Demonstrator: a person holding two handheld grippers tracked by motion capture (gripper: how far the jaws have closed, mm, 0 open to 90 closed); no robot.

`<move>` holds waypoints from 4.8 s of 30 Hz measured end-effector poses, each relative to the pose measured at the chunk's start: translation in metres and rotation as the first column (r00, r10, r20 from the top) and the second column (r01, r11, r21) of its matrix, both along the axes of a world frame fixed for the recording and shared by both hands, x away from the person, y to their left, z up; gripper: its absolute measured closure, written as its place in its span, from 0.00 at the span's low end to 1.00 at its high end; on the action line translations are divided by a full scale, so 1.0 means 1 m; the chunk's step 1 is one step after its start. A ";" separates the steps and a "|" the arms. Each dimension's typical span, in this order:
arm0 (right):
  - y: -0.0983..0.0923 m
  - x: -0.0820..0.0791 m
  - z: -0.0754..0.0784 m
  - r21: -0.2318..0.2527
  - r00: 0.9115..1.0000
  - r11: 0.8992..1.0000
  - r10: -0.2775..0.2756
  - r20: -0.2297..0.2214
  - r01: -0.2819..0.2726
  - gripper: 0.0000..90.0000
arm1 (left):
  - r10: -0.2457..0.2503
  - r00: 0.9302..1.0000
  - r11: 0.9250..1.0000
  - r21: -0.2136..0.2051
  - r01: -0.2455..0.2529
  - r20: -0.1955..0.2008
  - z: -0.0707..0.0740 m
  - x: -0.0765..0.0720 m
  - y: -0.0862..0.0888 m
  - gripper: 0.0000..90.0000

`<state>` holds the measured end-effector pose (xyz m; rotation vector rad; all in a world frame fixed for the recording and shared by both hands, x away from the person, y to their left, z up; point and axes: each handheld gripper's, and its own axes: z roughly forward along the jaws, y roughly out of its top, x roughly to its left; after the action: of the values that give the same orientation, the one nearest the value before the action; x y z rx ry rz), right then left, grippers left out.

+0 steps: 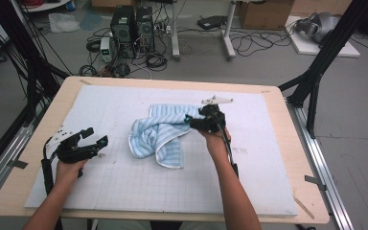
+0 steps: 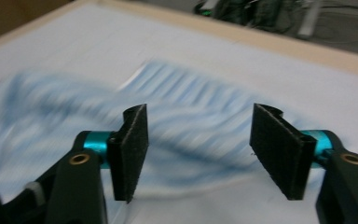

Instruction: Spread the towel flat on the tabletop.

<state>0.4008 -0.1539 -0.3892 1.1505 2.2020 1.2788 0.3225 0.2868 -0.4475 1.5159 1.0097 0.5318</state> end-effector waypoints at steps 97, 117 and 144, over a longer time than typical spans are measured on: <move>-0.100 -0.081 -0.031 -0.013 0.991 0.991 -0.132 -0.007 0.132 0.27 | -0.412 0.906 0.893 0.154 0.423 -0.101 0.011 -0.002 -0.151 0.32; -0.101 -0.080 -0.035 -0.016 0.991 0.991 -0.133 -0.029 0.133 0.27 | -0.377 0.896 0.780 0.442 0.444 -0.236 -0.002 0.010 -0.215 0.44; -0.058 -0.089 -0.029 0.050 0.966 0.965 0.258 -0.014 -0.257 0.44 | -0.511 0.847 0.838 0.134 0.529 -0.148 0.041 0.014 -0.128 0.88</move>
<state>0.3114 -0.2118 -0.4179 0.9190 2.4101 1.4332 0.3362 0.1585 -0.4067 1.9020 0.5926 0.1472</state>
